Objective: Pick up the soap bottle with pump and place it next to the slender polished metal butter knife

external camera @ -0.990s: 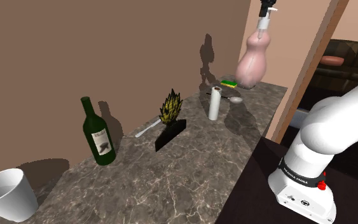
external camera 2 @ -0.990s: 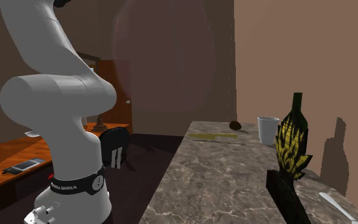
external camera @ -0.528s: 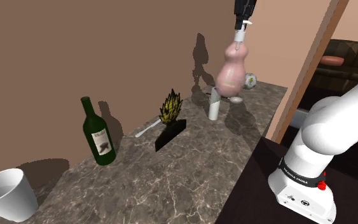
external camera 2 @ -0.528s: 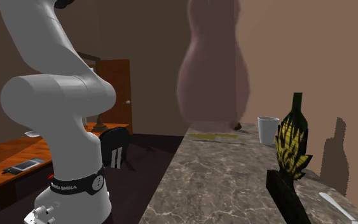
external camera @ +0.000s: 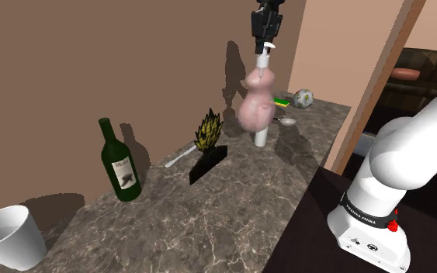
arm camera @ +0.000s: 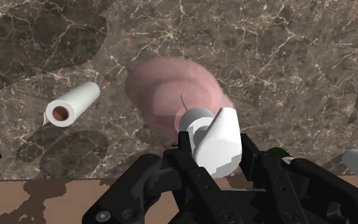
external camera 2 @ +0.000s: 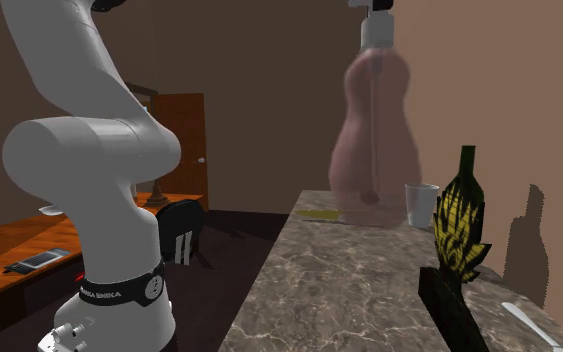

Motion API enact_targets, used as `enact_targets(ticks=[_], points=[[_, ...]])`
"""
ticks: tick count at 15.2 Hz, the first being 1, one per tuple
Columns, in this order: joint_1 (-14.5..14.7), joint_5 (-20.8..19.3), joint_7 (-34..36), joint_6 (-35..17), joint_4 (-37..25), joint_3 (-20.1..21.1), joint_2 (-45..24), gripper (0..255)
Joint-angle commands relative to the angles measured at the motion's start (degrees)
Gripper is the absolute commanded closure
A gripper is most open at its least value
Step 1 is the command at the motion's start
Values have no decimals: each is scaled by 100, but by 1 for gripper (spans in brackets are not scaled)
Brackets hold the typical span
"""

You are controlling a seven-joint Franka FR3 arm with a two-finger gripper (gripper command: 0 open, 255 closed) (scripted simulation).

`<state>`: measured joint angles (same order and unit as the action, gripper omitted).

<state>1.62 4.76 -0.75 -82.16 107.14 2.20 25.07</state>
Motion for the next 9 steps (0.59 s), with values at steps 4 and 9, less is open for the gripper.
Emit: enact_targets(ticks=[4, 9], points=[[155, 125, 518, -519, 22, 412, -437, 255], [317, 154, 1029, -1003, -129, 803, -1027, 255]])
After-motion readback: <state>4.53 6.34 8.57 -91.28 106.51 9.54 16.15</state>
